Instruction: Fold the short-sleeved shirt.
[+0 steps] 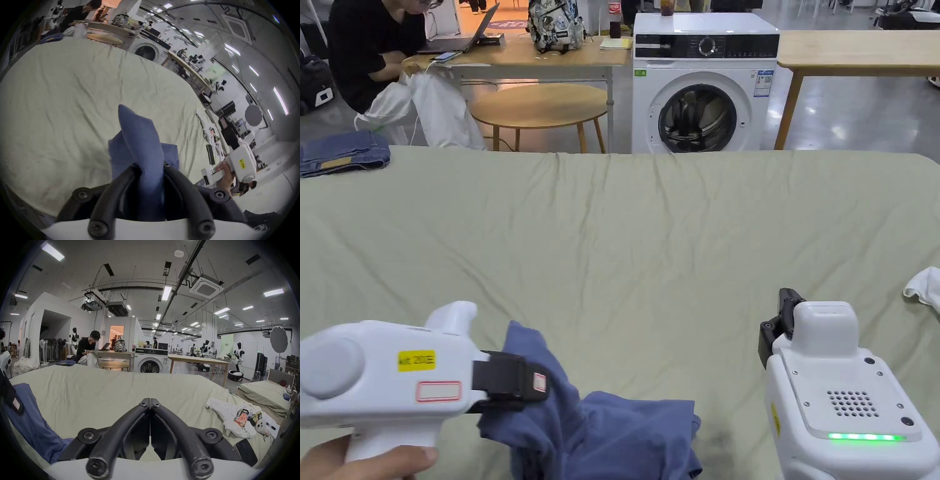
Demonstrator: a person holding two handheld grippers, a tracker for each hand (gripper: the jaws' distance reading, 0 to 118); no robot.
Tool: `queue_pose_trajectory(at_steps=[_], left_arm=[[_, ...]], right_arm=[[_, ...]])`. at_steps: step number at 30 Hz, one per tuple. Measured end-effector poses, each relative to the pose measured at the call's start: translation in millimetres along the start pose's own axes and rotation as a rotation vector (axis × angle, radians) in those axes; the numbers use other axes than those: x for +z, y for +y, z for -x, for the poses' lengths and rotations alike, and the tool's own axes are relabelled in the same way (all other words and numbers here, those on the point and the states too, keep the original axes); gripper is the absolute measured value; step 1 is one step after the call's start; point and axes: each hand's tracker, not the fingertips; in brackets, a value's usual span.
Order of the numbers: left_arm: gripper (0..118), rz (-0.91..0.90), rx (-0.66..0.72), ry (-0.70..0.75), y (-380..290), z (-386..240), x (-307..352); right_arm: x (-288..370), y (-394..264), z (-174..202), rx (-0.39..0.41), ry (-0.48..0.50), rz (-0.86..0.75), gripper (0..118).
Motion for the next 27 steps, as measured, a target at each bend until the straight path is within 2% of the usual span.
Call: queue_pose_trajectory(at_steps=[4,11,14,18,20,23,24,27], left_arm=[[9,0.05,-0.074,0.027,-0.1,-28.0,-37.4],[9,0.167,-0.082,0.041,-12.5,-64.6,-123.6],[9,0.228,-0.105,0.092,-23.8,-75.7,-163.2],[10,0.266,-0.107,0.12,-37.0,-79.7,-192.0],[18,0.264,-0.101,0.117,-38.9,-78.5,-189.8],[50,0.258,-0.063,0.01,-34.2,-76.9,-172.3],[54,0.26,-0.067,0.006,-32.9,-77.4,-165.8],[54,0.241,-0.068,-0.052,-25.4,-75.3,-144.4]], right_arm=[[2.2,-1.5,-2.0,0.006,-0.003,0.004,0],[3.8,-5.1,-9.2,0.002,-0.015,0.024,0],[3.1,-6.0,-12.6,0.001,-0.022,0.033,0],[2.2,-7.1,-16.5,0.002,-0.029,0.046,0],[1.8,-7.9,-18.2,0.002,-0.031,0.053,0],[1.8,-8.4,-20.0,0.005,-0.031,0.057,0],[2.0,-8.5,-20.4,0.006,-0.032,0.057,0],[2.0,-8.6,-21.6,0.0,-0.031,0.058,0]])
